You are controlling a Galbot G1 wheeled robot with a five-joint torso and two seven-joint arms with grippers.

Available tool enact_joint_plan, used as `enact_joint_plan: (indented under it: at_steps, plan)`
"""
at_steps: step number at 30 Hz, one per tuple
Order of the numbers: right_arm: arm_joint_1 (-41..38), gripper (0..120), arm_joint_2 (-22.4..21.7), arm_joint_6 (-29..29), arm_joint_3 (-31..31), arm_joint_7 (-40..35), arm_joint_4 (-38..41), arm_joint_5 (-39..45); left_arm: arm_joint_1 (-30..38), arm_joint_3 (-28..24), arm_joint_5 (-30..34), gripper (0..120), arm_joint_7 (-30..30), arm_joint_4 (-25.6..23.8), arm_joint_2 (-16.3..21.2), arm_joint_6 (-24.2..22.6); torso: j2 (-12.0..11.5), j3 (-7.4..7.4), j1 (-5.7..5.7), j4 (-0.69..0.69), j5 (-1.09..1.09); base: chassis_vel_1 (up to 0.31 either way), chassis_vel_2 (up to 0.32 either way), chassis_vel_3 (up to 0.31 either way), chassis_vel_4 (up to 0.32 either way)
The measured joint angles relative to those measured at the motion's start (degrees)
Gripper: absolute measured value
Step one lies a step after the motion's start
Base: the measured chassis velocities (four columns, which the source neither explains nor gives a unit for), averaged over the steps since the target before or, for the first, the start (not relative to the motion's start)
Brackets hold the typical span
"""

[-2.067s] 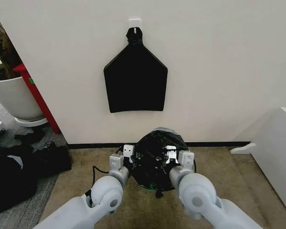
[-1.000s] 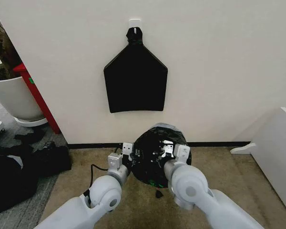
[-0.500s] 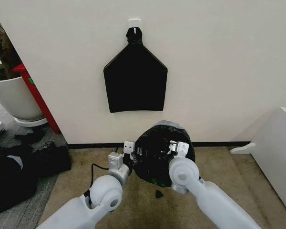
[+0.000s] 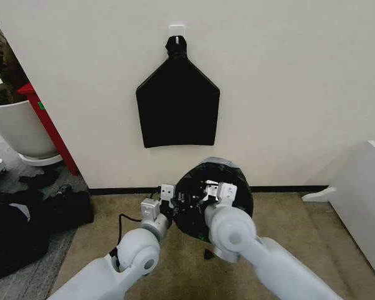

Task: Place the garbage bag over the trash bin.

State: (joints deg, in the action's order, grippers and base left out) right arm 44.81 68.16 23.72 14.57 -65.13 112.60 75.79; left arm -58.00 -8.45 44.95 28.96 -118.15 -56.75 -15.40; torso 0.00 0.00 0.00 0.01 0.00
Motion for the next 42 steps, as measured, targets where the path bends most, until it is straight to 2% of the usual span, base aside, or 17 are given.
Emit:
enact_joint_plan:
  at_steps: [5, 9, 15, 18, 20, 27, 33, 38, 42]
  plan:
    - [0.84, 0, -0.72, 0.93, -1.97, 0.73, -3.34, -0.47, -0.14, 0.37, 0.04, 1, -0.15, -0.35, 0.11, 0.0, 0.0, 0.0, 0.0, 0.0, 0.0, 0.0, 0.0, 0.0, 0.0]
    - [1.89, 0, -1.98, 1.19, -2.81, 0.56, -2.88, 0.21, -0.1, 0.66, 0.05, 1, -0.24, -0.34, 0.22, 0.0, 0.0, 0.0, 0.0, -0.02, 0.0, 0.0, 0.0, 0.0, 0.0]
    - [1.13, 0, -3.45, 0.63, -1.84, -1.98, 5.1, 3.75, 0.04, 0.75, 0.05, 1, -0.45, 0.06, 0.15, 0.0, 0.0, 0.0, 0.0, -0.02, 0.0, 0.0, 0.0, 0.0, 0.0]
    - [-0.07, 0, -2.96, -0.05, -0.55, -2.37, 6.49, 4.36, -0.03, 0.68, 0.03, 1, -0.48, 0.22, 0.09, 0.01, 0.0, 0.0, 0.0, -0.01, 0.0, 0.0, 0.0, 0.0, 0.0]
    - [-1.0, 0, -1.91, -0.33, 0.3, -2.23, 5.56, 4.05, -0.09, 0.61, 0.02, 1, -0.5, 0.24, 0.04, 0.01, 0.0, 0.0, 0.0, 0.0, 0.0, 0.0, 0.0, 0.0, 0.0]
    - [-1.46, 0, 1.83, -0.41, -0.53, 0.11, -4.94, 0.03, -0.92, 1.14, 0.04, 1, -0.98, -1.03, 0.5, 0.06, 0.0, 0.0, 0.0, 0.0, 0.0, 0.0, 0.0, 0.0, 0.0]
    - [-1.76, 0, 2.12, -0.6, -2.19, 0.02, -10.05, 0.06, -1.53, 1.64, 0.05, 1, -1.47, -2.04, 0.7, 0.16, 0.0, 0.0, 0.0, -0.01, 0.0, 0.0, 0.0, 0.0, 0.0]
    - [-1.56, 0, 0.54, -0.98, -2.11, -1.67, -5.1, 2.42, -1.57, 2.0, 0.03, 1, -1.54, -1.71, 0.58, 0.22, 0.0, 0.0, 0.0, -0.01, 0.0, 0.0, 0.0, 0.0, 0.0]
    - [-1.88, 0, -0.79, -1.96, -0.41, -4.93, 2.06, 5.97, -1.65, 2.03, -0.41, 1, -1.6, -0.7, 0.12, 0.36, 0.01, -0.01, -0.01, -0.01, -0.01, 0.0, 0.0, 0.0, 0.0]
